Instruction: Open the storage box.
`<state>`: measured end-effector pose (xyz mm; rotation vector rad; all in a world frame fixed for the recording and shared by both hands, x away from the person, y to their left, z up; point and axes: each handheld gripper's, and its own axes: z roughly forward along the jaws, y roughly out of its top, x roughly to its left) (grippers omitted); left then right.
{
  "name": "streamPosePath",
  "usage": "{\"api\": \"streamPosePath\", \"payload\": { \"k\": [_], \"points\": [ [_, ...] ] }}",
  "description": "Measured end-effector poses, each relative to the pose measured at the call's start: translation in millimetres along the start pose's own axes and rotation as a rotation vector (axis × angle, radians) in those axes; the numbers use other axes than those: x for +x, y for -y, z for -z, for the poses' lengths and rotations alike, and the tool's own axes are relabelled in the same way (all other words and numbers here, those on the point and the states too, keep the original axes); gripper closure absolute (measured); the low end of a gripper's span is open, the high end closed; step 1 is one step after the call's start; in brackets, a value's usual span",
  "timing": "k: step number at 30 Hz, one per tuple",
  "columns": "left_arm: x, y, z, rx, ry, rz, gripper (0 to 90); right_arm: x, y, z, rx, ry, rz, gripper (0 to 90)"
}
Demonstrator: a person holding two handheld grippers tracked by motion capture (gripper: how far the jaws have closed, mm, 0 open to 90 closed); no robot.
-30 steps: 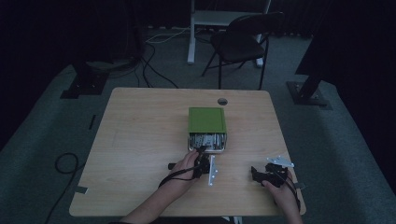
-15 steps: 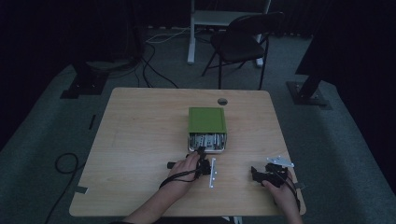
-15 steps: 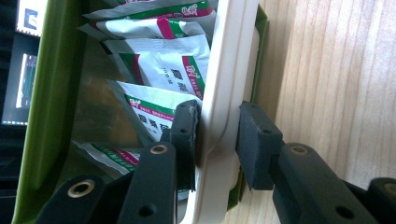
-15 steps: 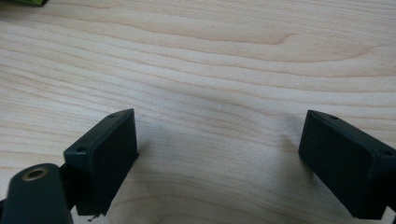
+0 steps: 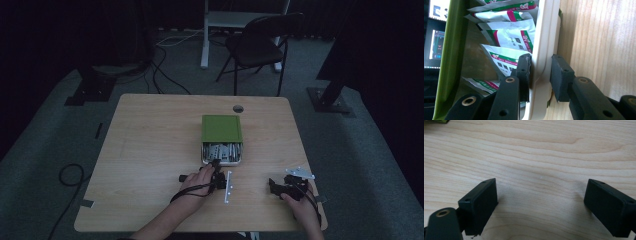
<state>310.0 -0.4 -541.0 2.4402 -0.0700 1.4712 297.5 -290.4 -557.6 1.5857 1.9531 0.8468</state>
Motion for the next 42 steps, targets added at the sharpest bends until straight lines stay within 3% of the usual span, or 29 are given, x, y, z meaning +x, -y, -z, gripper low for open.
{"api": "streamPosePath", "payload": {
  "k": [7, 21, 42],
  "points": [
    [-1.6, -0.8, 8.2, 0.0, 0.023, 0.003, 71.4, 0.0, 0.0, 0.0, 0.0, 0.0, 0.0, 11.1],
    [-6.0, -3.1, 16.9, -0.003, 0.028, 0.007, 71.4, -0.1, 0.0, 0.0, 0.0, 0.0, 0.0, 11.1],
    [-20.8, -5.7, 42.0, -0.032, 0.048, -0.029, 72.1, 0.0, 0.0, 0.0, 0.0, 0.0, 0.0, 11.1]
  ]
}}
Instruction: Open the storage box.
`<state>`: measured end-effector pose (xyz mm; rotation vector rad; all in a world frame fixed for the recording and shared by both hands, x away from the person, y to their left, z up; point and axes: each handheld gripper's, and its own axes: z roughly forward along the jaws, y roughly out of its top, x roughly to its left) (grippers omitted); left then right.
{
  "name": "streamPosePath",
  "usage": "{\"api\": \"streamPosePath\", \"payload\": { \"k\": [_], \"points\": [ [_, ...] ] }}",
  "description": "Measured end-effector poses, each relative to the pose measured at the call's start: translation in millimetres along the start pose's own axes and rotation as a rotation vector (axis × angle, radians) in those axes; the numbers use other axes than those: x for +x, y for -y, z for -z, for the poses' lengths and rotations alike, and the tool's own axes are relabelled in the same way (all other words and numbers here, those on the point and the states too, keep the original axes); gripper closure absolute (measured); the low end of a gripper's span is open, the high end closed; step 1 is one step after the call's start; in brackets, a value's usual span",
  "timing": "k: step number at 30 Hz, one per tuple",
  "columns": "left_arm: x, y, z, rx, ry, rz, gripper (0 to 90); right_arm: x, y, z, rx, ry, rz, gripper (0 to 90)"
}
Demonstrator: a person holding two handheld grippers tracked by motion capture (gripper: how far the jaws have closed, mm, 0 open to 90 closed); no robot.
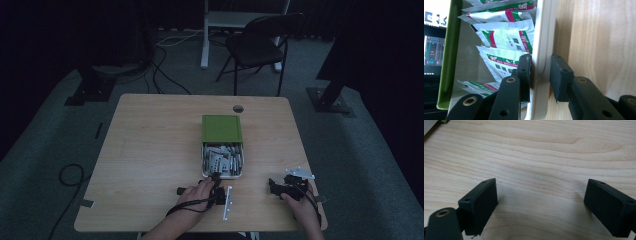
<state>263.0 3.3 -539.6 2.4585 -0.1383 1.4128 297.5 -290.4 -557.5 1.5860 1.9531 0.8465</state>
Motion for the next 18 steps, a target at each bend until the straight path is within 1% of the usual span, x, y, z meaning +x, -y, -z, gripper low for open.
{"api": "streamPosePath", "payload": {
  "k": [2, 8, 10, 11, 13, 18],
  "points": [
    [-2.4, -0.7, 2.0, 0.006, 0.005, -0.009, 72.1, 0.0, 0.0, 0.0, 0.0, 0.0, 0.0, 11.1],
    [-7.1, -1.2, 7.6, 0.003, 0.017, 0.006, 72.1, 0.0, 0.0, 0.0, 0.0, 0.0, 0.0, 11.1],
    [-8.6, -2.1, 10.3, 0.001, 0.017, -0.004, 72.1, 0.0, 0.0, 0.0, 0.0, 0.0, 0.0, 11.1],
    [-8.9, -2.6, 11.8, 0.002, 0.022, 0.004, 72.1, 0.0, 0.0, 0.0, 0.0, 0.0, 0.0, 11.1],
    [-9.8, -2.5, 13.2, -0.011, 0.024, 0.011, 72.0, 0.0, 0.0, 0.0, 0.0, 0.0, 0.0, 11.1],
    [-12.5, -2.9, 17.6, -0.013, 0.025, 0.014, 71.9, 0.0, 0.0, 0.0, 0.0, 0.0, 0.0, 11.1]
  ]
}}
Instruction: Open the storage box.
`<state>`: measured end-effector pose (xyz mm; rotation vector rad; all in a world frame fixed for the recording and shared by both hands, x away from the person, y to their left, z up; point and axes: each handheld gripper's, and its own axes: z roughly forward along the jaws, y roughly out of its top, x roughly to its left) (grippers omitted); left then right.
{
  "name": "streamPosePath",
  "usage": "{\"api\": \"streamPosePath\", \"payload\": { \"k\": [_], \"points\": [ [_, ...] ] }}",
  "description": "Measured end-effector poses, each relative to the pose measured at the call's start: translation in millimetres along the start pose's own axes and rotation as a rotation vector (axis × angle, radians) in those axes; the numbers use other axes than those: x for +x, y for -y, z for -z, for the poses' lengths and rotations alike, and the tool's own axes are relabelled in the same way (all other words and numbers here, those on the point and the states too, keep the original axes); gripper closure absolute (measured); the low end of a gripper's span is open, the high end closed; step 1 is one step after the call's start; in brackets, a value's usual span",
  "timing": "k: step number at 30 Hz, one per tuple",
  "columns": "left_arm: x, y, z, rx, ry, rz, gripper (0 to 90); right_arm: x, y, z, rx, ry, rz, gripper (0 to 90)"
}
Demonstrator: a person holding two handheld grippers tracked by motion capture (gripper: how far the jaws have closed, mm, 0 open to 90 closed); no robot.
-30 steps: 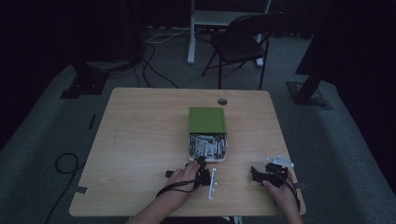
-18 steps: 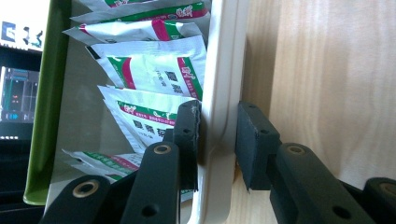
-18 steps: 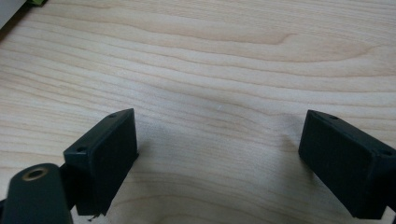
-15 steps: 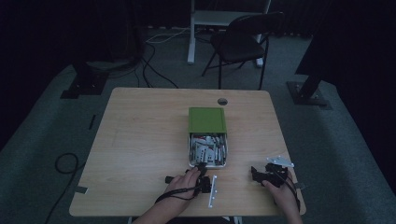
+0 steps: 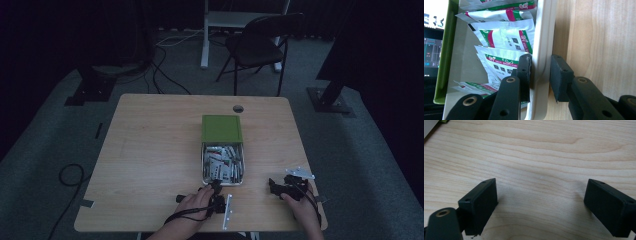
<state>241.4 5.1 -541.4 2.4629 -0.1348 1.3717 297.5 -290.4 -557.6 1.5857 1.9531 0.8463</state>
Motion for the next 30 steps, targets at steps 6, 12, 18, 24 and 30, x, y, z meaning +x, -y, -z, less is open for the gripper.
{"api": "streamPosePath", "payload": {
  "k": [6, 12, 18, 24, 30],
  "points": [
    [-1.9, -1.9, 5.1, -0.001, 0.011, 0.014, 71.8, 0.0, 0.0, 0.0, 0.0, 0.0, 0.0, 11.1],
    [-4.4, -0.5, 9.1, -0.02, 0.016, 0.032, 71.5, 0.0, 0.0, 0.0, 0.0, 0.0, 0.0, 11.1],
    [-5.7, 0.2, 12.3, -0.035, 0.023, 0.049, 71.0, 0.0, 0.0, 0.0, 0.0, 0.0, 0.0, 11.1],
    [-3.7, 0.9, 17.9, -0.052, 0.038, 0.072, 70.5, 0.0, 0.0, 0.0, 0.0, 0.0, 0.0, 11.1],
    [0.8, 3.7, 23.5, -0.089, 0.064, 0.12, 67.1, 0.0, 0.0, 0.0, 0.0, 0.0, 0.0, 11.1]
  ]
}}
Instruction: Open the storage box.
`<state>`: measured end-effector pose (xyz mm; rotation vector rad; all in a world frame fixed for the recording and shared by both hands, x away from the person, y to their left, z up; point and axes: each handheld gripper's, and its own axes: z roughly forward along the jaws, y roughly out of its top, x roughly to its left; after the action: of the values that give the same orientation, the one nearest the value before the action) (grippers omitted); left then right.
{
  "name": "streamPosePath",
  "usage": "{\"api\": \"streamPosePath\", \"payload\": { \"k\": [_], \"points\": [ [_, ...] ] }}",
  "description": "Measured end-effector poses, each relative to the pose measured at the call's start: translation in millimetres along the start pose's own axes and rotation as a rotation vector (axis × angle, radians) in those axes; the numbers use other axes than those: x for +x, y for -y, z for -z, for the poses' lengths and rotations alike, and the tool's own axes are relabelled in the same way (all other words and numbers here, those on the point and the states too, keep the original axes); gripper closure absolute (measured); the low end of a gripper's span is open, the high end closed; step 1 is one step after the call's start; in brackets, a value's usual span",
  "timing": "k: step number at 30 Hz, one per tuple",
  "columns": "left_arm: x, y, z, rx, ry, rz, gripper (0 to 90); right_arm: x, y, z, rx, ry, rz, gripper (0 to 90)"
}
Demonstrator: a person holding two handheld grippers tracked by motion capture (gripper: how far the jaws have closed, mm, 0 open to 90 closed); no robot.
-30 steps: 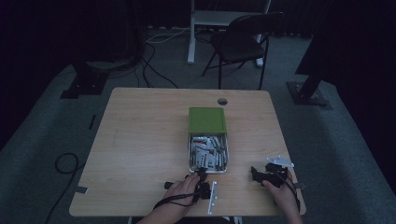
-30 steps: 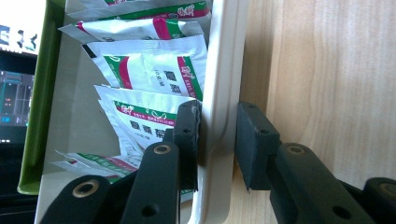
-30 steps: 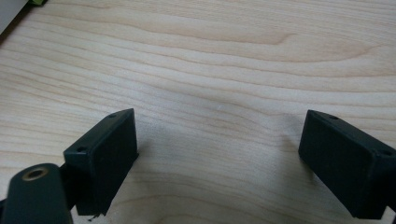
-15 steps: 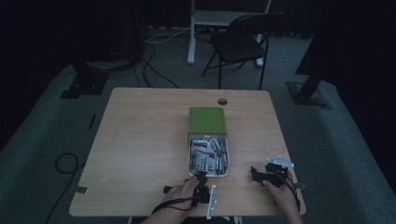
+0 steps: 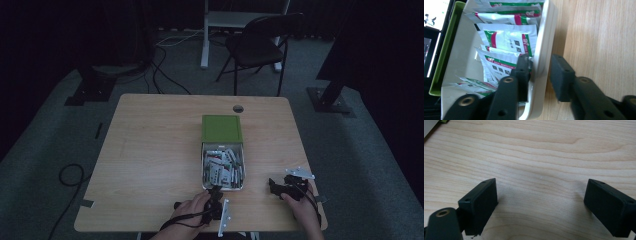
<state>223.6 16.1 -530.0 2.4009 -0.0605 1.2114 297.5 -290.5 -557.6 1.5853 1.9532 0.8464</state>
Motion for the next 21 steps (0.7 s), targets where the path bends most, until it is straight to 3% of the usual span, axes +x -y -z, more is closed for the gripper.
{"api": "streamPosePath", "payload": {
  "k": [3, 5, 11, 16, 21],
  "points": [
    [3.7, 0.5, 4.4, -0.034, 0.029, 0.056, 67.0, 0.0, 0.0, 0.0, 0.0, 0.0, 0.0, 11.1],
    [6.5, 1.6, 7.2, -0.069, 0.059, 0.128, 67.1, 0.0, 0.0, 0.0, 0.0, 0.0, 0.0, 11.1],
    [15.7, 8.8, 15.3, -0.117, 0.118, 0.266, 67.1, 0.0, 0.0, 0.0, 0.0, 0.0, 0.0, 11.1],
    [23.9, 15.8, 20.6, -0.136, 0.141, 0.323, 67.1, 0.0, 0.0, 0.0, 0.0, 0.0, 0.0, 11.1],
    [27.9, 25.0, 22.3, -0.168, 0.2, 0.389, 67.1, 0.0, 0.0, 0.0, 0.0, 0.0, 0.0, 11.1]
  ]
}}
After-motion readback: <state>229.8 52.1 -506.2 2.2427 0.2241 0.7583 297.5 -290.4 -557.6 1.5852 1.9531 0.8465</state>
